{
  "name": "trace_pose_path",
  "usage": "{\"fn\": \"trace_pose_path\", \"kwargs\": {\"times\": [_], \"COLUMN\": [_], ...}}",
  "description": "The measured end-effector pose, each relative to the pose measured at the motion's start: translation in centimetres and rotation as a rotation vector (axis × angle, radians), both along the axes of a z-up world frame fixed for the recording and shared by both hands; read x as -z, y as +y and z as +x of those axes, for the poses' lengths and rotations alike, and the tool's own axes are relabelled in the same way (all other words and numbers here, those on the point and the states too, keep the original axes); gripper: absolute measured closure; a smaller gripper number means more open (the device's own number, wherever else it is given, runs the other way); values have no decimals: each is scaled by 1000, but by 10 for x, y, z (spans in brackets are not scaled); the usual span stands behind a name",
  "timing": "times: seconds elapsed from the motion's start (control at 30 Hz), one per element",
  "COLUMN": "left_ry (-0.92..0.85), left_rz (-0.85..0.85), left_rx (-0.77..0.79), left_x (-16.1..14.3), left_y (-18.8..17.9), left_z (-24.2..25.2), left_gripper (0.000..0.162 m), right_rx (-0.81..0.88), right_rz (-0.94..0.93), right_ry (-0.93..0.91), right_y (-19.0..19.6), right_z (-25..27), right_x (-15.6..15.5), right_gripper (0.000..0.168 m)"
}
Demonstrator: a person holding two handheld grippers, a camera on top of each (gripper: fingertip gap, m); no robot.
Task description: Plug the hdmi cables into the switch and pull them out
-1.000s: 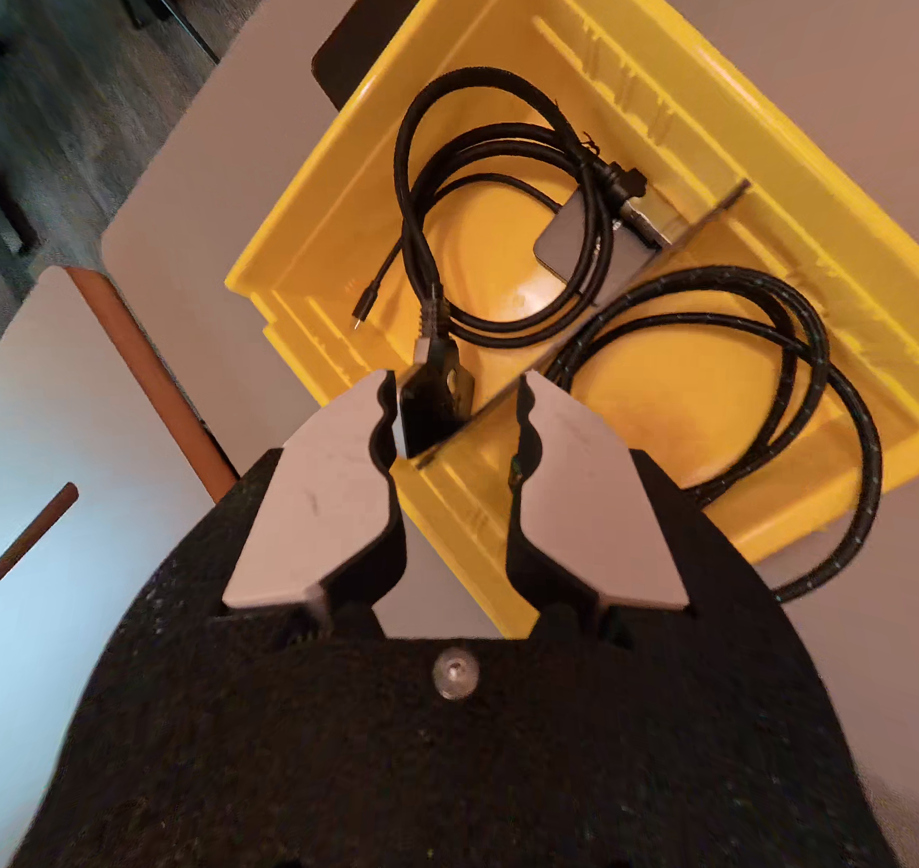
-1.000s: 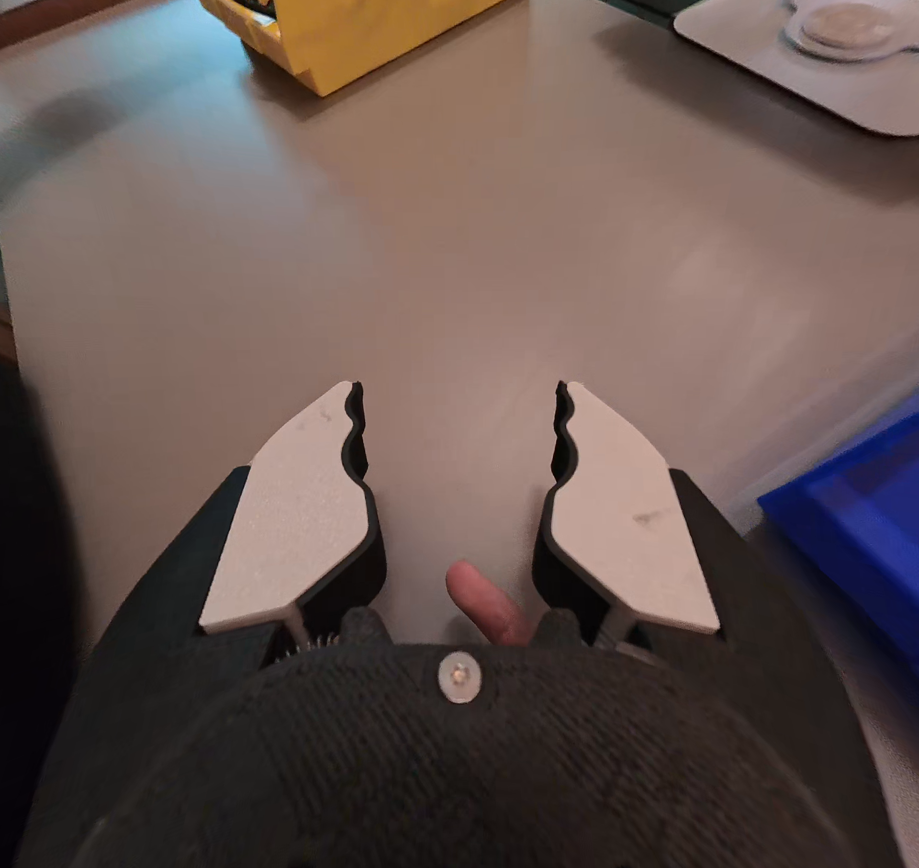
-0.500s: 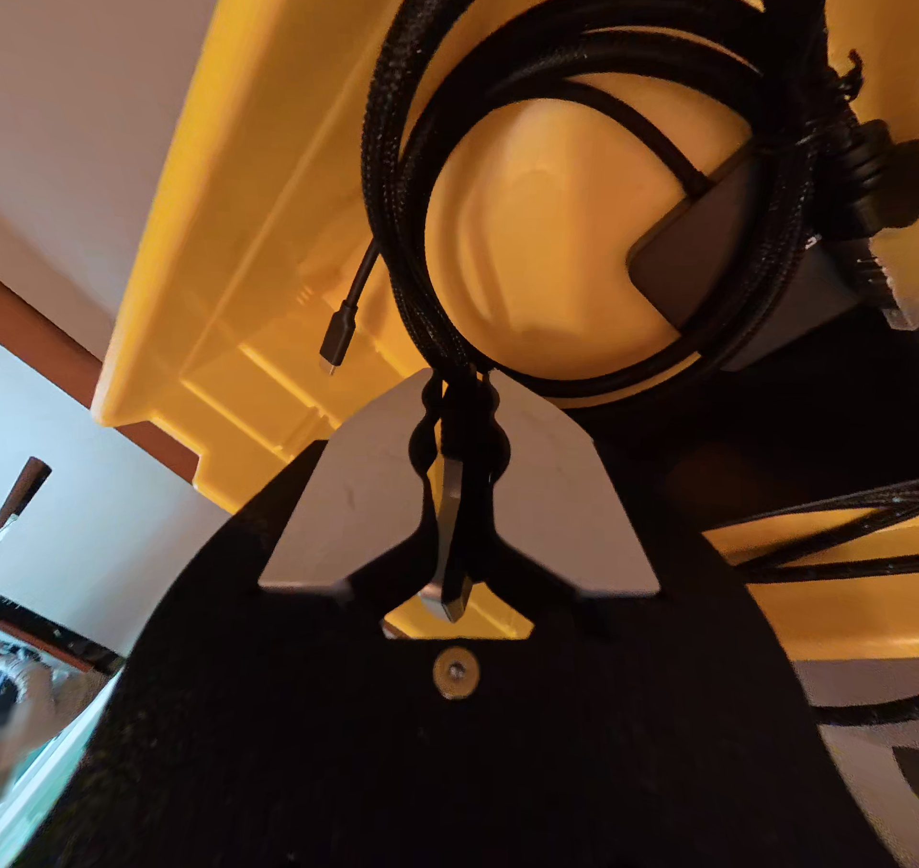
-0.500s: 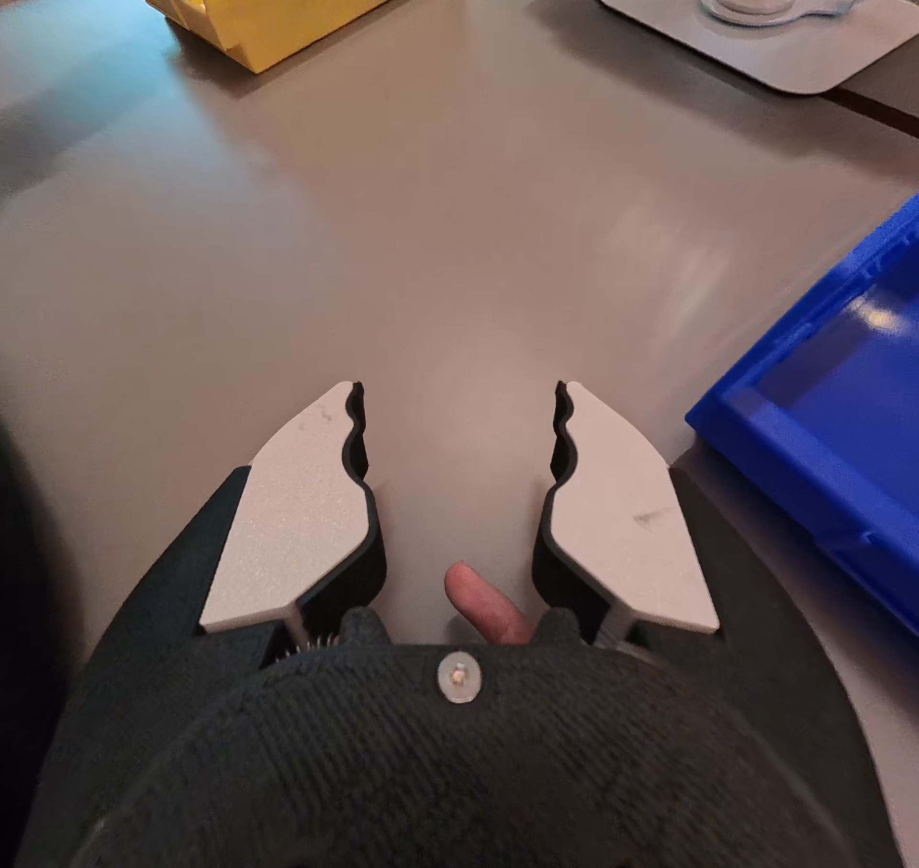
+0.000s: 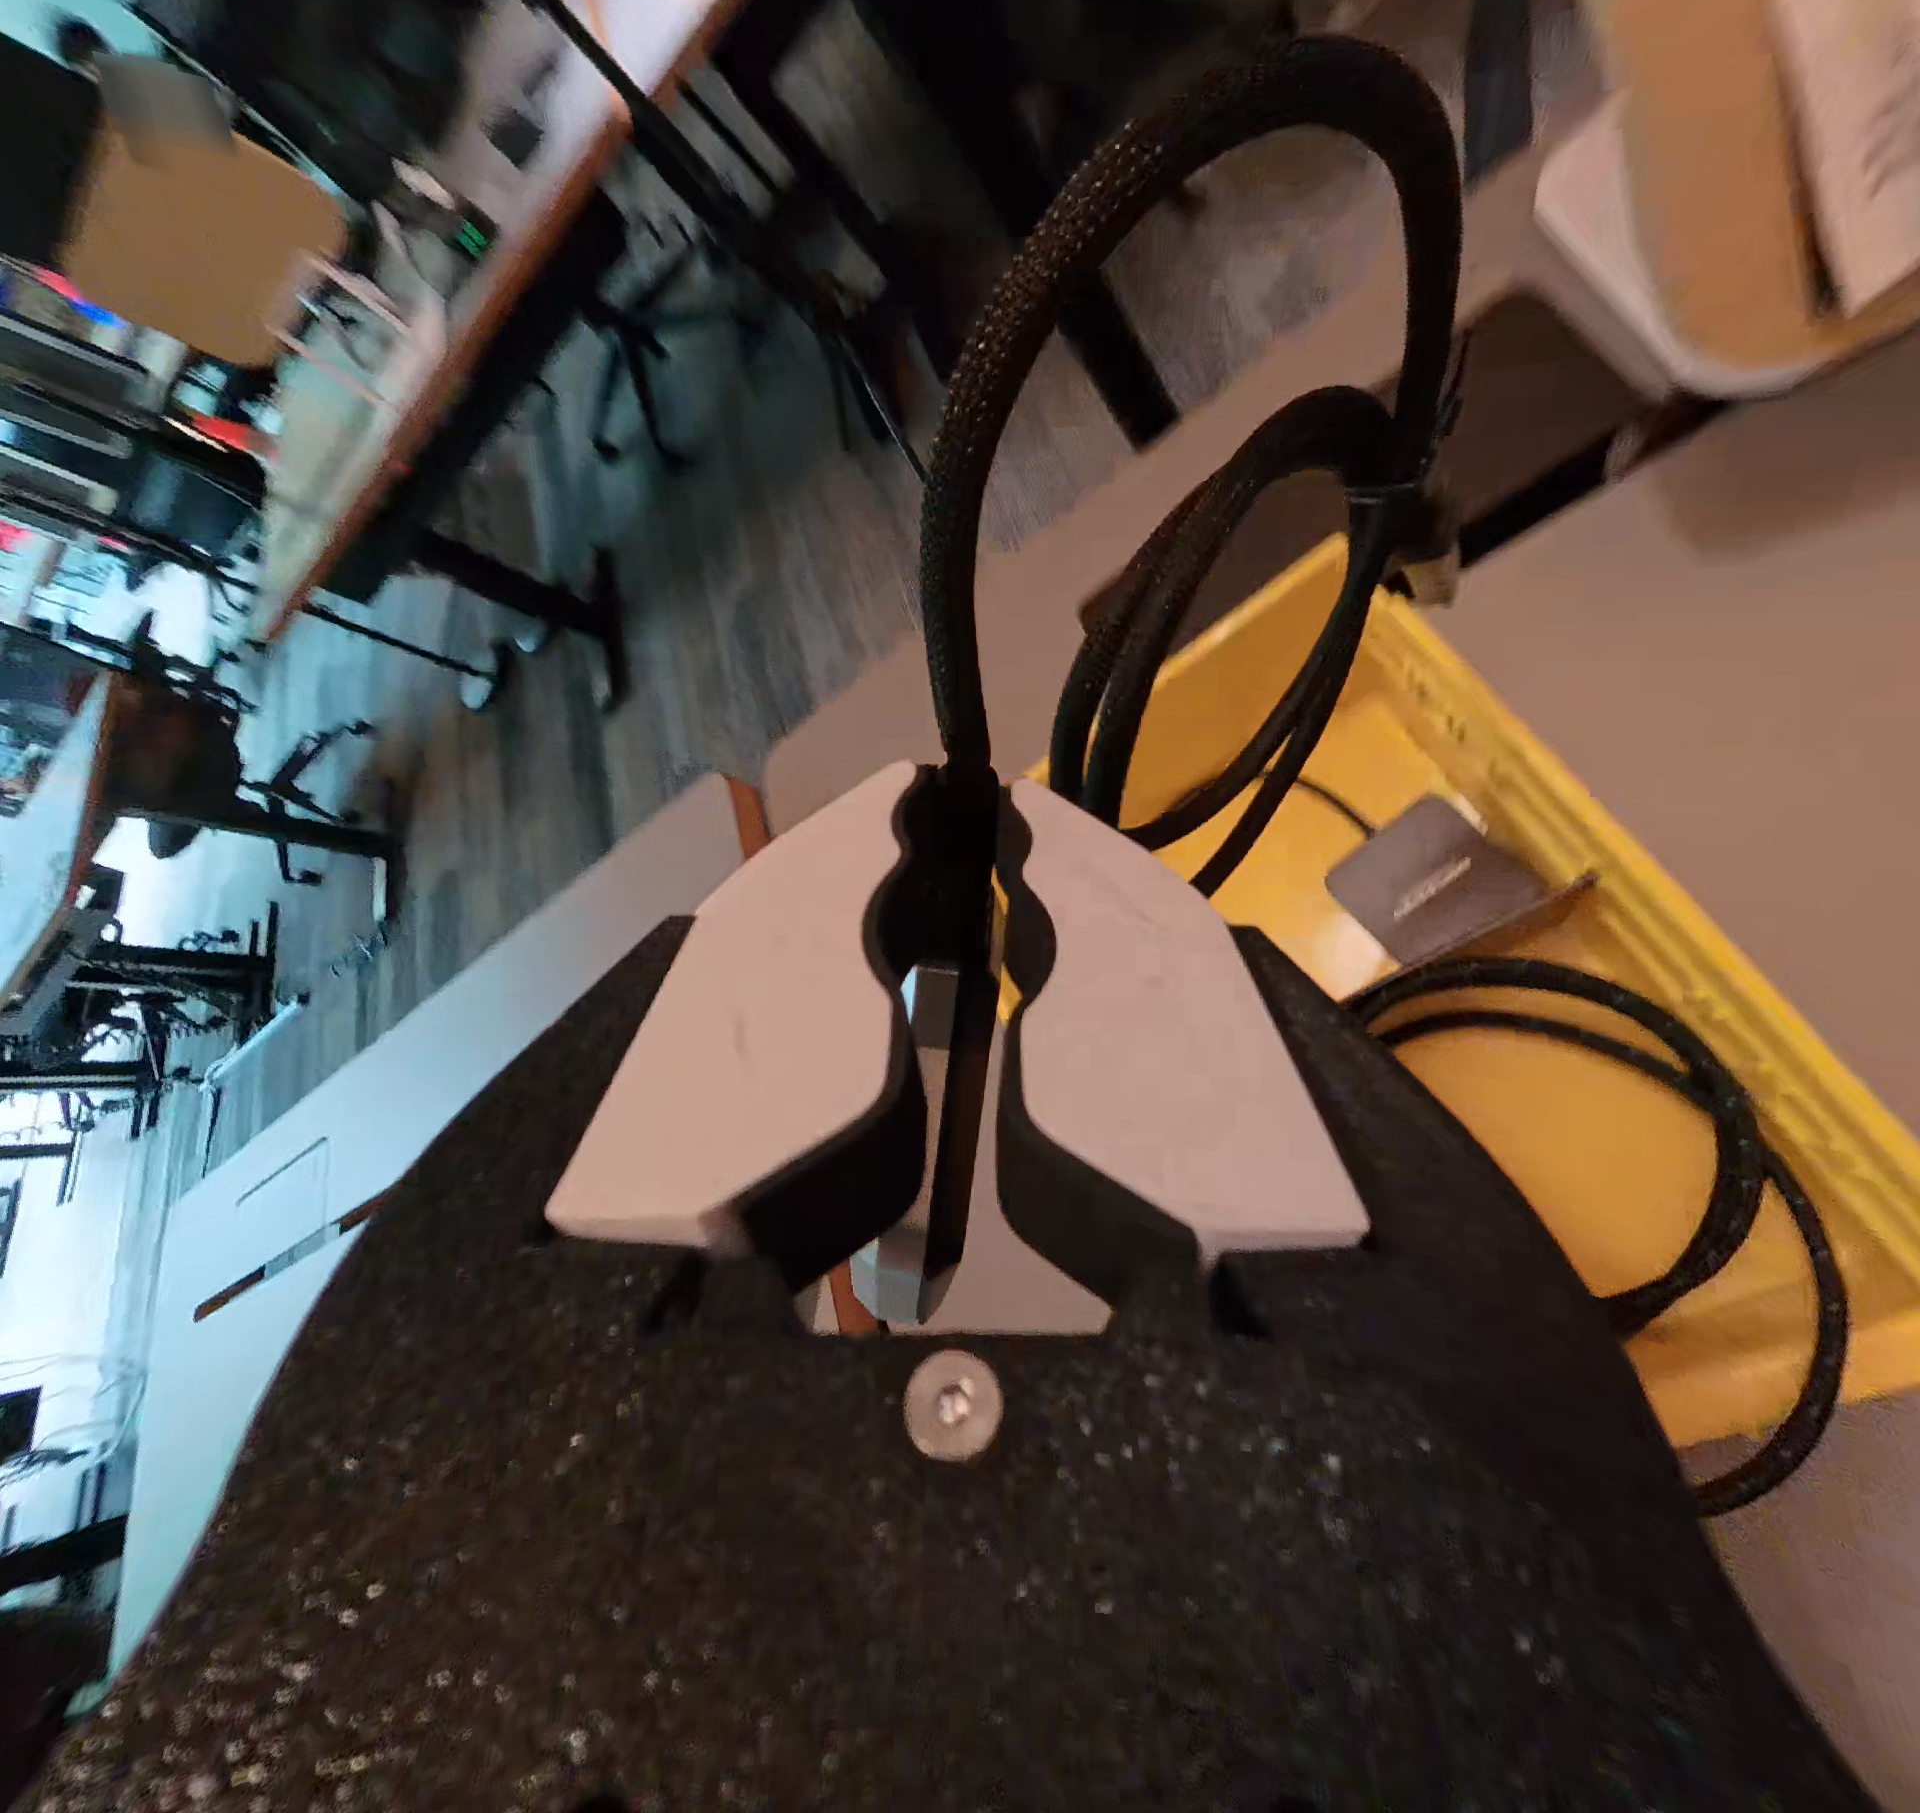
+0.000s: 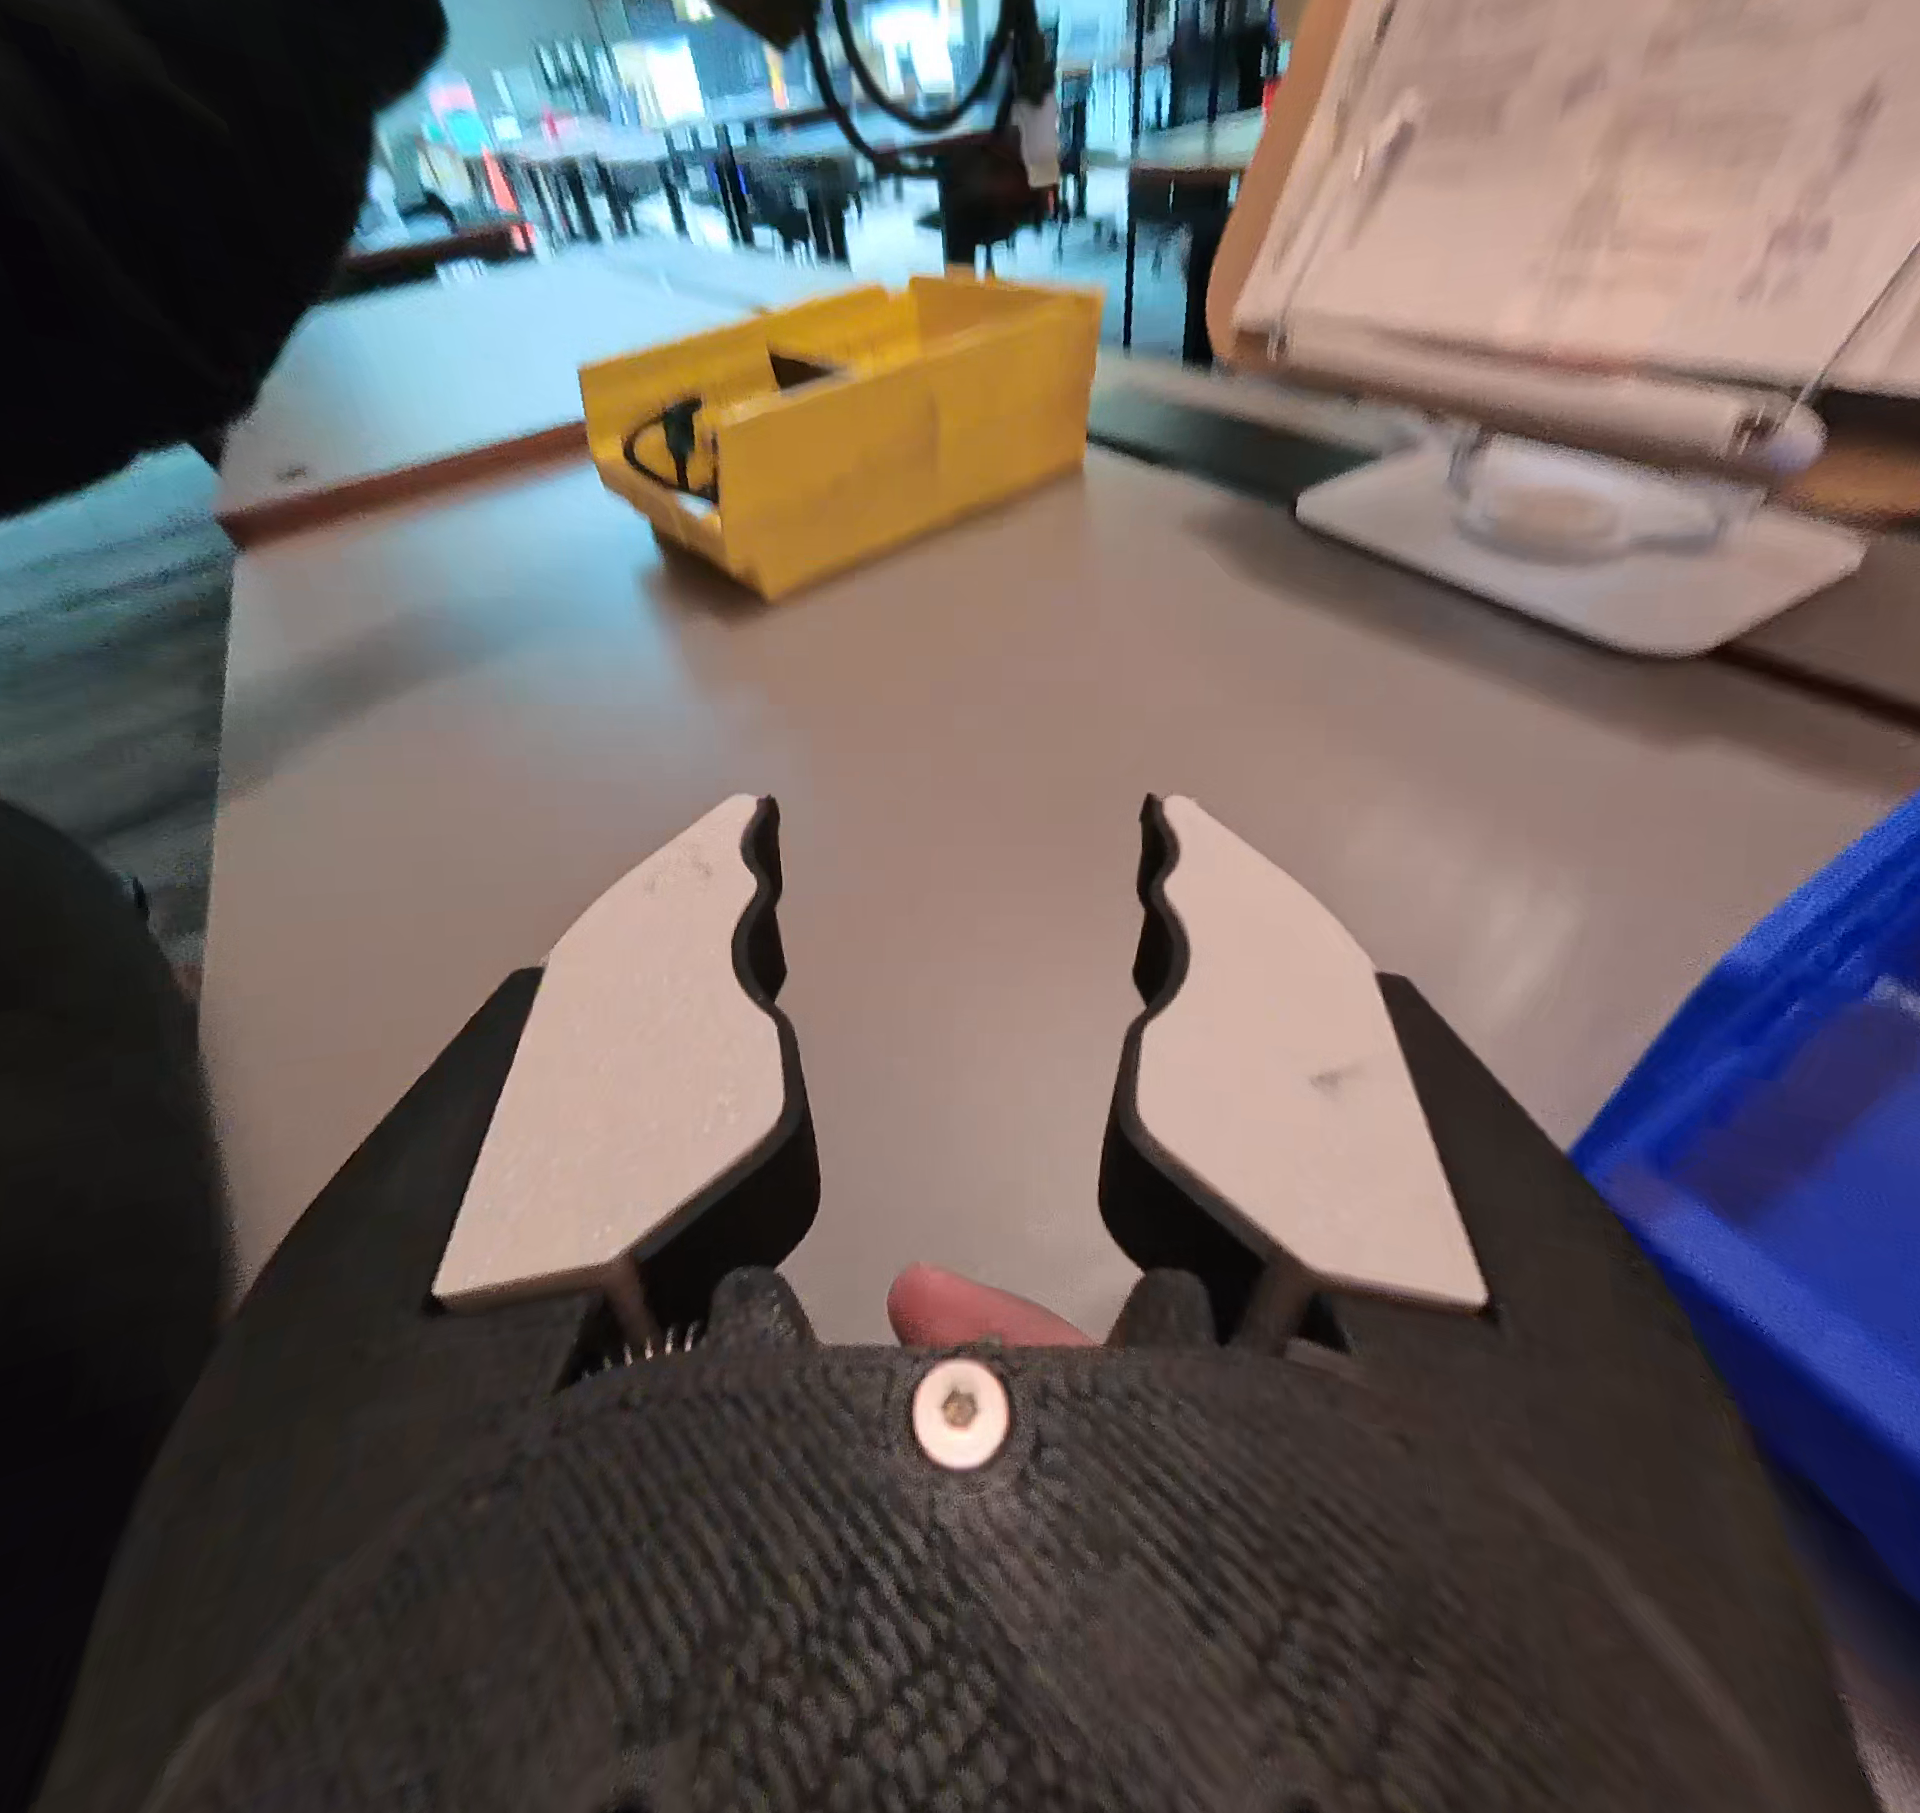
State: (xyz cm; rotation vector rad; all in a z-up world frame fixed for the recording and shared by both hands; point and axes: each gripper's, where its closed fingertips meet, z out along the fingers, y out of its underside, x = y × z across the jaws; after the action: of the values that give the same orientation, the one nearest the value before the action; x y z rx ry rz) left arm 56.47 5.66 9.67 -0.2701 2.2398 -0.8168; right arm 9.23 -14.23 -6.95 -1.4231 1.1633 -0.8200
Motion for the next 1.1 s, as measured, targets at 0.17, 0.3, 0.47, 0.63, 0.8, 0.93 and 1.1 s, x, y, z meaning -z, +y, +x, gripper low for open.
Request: {"fn": "trace_pose_path", "kwargs": {"times": [0.17,0.3,0.47,0.63,0.8,0.93,1.1], "left_ry": [-124,9,205,213,69,-53,-158], "left_rz": [-268,-440,-359,-139,84,195,257], "left_rx": [107,360,633,763,780,819,931], "left_x": [-96,-122,-73,12,81,109,124], "left_y": [-3,-31,-79,-127,-160,-176,-183], "left_z": [-69,-154,-256,-333,-364,-387,-420], "left_gripper": [152,152,152,152,152,152,152], "right_rx": [25,-13,23,-2,42,232,155], "right_rz": [-171,-236,-20,31,26,-126,-241], "right_ry": [-90,-150,-285,-346,-371,-353,-345], "right_y": [-3,9,12,13,1,-18,0], "right_z": [8,10,9,-5,-11,-1,1], "right_x": [-16,-25,-60,-80,-85,-77,-73], "right_gripper": [93,89,79,68,84,100,147]}}
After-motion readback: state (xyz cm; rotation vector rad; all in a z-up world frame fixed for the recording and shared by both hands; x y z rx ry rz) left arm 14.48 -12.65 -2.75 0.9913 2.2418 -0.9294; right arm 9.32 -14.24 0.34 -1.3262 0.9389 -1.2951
